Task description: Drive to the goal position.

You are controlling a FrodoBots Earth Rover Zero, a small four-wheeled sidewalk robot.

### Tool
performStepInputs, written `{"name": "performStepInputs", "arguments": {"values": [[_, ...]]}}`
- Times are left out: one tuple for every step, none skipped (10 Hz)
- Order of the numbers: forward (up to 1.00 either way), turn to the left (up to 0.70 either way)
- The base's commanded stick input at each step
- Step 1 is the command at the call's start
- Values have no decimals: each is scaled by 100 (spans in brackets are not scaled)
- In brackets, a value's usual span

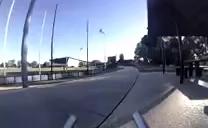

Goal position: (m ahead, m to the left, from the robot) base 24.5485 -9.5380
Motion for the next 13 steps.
{"name": "performStepInputs", "arguments": {"values": [[0,0],[0,0],[0,0],[0,0],[0,0],[0,0],[0,0],[33,0],[70,0],[70,0],[70,0],[70,0],[74,0]]}}
